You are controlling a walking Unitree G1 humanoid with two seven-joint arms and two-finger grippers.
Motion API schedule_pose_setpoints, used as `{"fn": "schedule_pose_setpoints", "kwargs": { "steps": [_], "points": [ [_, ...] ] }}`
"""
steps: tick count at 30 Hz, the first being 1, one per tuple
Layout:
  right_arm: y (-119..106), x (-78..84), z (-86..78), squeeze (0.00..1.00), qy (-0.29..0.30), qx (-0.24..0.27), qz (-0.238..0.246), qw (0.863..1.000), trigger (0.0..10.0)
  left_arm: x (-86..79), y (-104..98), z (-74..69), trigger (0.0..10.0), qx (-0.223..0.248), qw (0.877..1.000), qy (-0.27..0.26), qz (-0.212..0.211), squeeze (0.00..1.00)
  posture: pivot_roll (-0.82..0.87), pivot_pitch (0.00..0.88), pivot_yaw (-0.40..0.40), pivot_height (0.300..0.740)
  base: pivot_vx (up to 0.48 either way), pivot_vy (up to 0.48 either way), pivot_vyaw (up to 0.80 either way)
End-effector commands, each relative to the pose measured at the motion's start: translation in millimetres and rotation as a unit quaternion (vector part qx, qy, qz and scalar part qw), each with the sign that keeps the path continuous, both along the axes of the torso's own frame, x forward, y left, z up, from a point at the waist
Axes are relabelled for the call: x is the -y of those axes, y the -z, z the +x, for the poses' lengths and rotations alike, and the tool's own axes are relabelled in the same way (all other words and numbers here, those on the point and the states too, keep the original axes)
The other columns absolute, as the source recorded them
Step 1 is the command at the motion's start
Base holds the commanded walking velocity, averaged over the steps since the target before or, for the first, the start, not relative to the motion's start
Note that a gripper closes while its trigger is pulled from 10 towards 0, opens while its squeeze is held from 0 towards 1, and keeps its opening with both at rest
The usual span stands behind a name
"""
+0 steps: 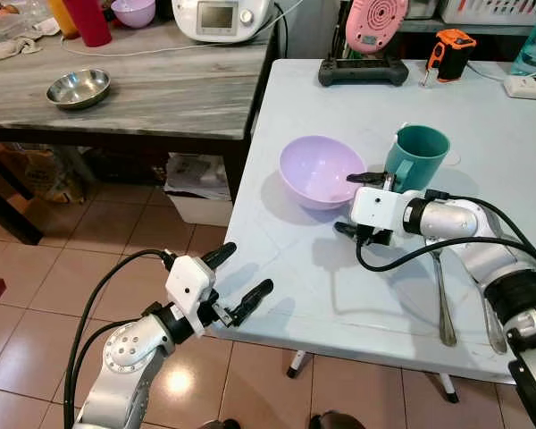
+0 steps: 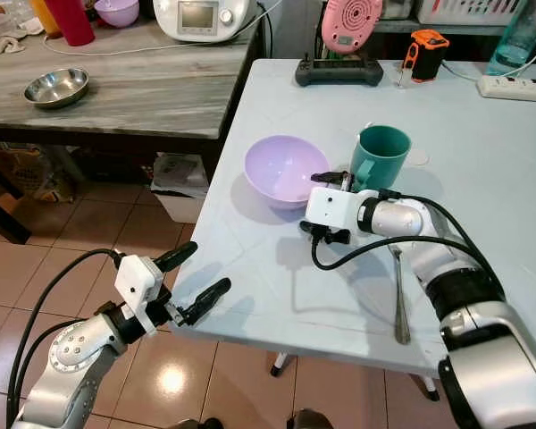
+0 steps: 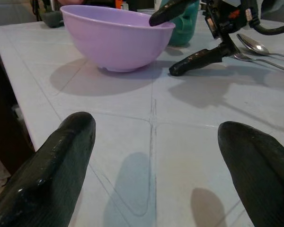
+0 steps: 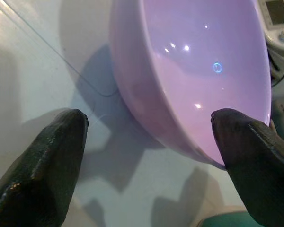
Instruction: Setting the table
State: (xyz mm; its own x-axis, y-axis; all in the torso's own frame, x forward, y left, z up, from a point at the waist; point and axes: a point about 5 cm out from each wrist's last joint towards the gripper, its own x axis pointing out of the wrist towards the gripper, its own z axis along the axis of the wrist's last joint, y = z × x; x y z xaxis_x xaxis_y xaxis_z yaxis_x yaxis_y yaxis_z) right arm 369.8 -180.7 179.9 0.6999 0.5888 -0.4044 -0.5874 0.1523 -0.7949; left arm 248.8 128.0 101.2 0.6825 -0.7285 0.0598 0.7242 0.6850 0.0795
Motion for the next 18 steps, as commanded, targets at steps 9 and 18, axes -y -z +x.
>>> {"fn": "schedule_pose_setpoints", "kwargs": {
  "steps": [9,18],
  "points": [
    [-2,-1.1,3.5,0.00,-0.037,0.039,-0.063,0.997,0.0,2.1,-7,-4.7,10.0,0.003,1.000,0.003,0.002,0.00,-0.21,0.145,0.062,0.740,0.000,0.000,0.00],
    [4,0.1,0.2,0.00,-0.068,0.081,-0.106,0.989,0.0,3.1,-12,-5.2,10.0,0.005,1.000,-0.004,0.001,0.00,-0.20,0.141,0.061,0.740,0.000,0.000,0.00]
  ]
}}
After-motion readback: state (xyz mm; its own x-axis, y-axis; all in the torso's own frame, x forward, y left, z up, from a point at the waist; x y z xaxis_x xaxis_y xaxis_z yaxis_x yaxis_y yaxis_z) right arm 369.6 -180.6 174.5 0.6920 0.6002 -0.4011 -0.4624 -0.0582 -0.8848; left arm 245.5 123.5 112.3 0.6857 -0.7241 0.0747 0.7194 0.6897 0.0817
